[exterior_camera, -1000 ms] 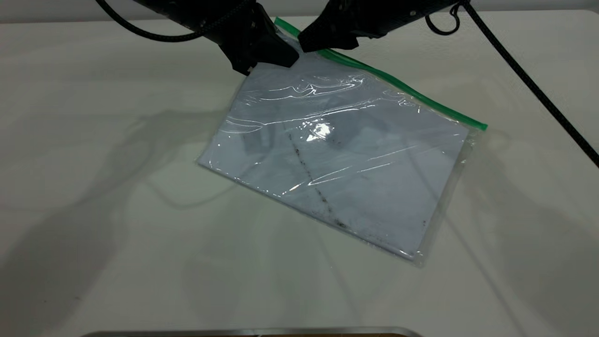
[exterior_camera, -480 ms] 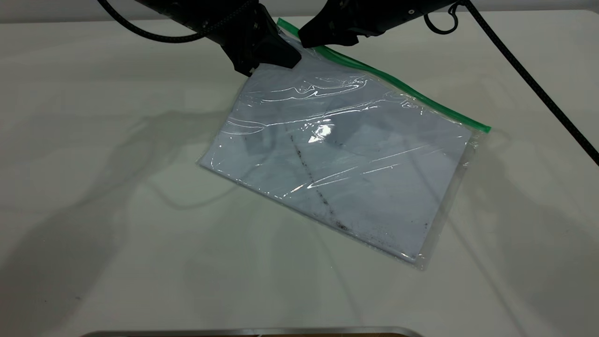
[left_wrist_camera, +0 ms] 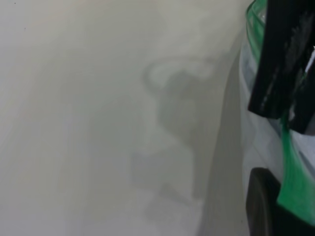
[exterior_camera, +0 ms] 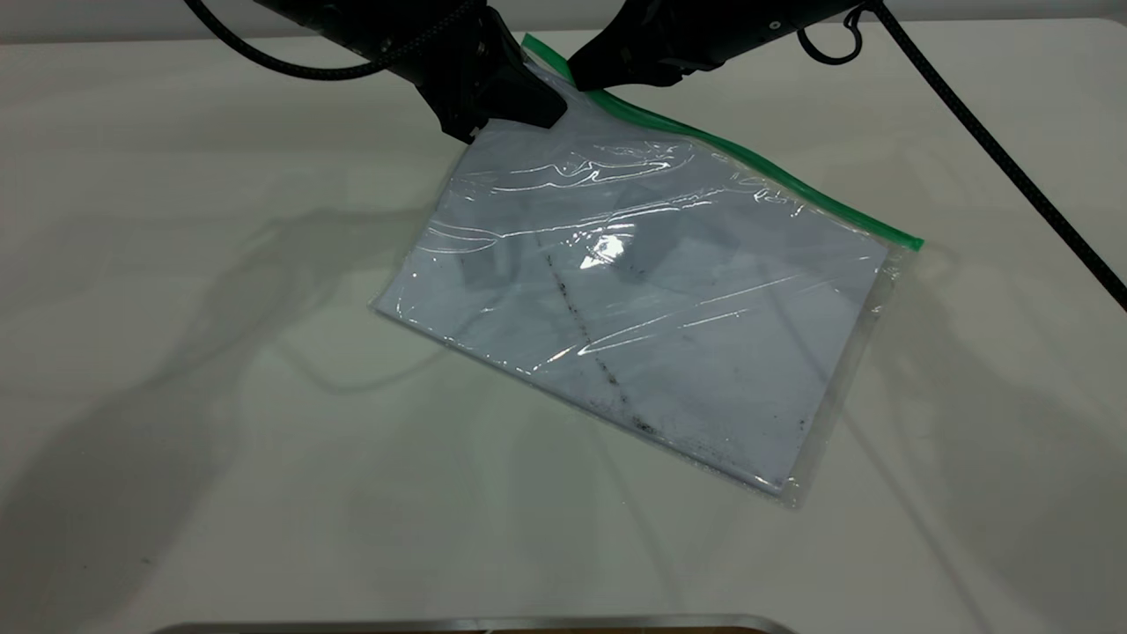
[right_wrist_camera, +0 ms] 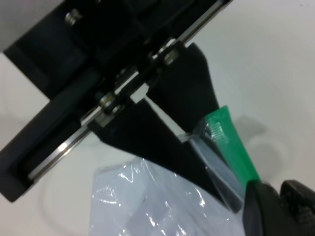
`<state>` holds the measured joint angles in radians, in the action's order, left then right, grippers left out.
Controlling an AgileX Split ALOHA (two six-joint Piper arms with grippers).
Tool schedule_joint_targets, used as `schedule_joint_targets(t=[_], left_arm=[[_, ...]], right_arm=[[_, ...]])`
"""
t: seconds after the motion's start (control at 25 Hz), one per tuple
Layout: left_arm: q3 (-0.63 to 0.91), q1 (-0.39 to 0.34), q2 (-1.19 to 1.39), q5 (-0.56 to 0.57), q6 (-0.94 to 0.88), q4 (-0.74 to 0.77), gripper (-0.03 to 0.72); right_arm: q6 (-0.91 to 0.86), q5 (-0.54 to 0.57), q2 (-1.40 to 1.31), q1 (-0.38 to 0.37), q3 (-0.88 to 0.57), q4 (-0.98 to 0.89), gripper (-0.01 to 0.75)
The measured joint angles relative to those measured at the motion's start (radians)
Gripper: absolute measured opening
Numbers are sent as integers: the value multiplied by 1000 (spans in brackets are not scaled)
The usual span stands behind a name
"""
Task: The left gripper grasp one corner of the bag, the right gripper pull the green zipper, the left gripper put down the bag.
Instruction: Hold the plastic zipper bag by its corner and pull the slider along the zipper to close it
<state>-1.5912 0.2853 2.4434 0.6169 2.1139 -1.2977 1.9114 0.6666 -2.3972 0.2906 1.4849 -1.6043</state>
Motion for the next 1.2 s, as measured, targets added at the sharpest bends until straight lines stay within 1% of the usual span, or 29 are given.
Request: schedule_joint_targets(t=[0.2,0.64,0.88,1.2], left_arm=[[0,0,3,-2,3,-29,59],[7,-14,-13,-1,2,-48,59],[9,-52,-40,55,2,-64,59],[9,-72,-41,115,2,-119,59]], right_arm=[[0,-2,0,0,4,20,38],[0,-25,2,0,7,57,37],[0,-18,10,-5,15,46,37],[0,5,10,-27,15,44,37]])
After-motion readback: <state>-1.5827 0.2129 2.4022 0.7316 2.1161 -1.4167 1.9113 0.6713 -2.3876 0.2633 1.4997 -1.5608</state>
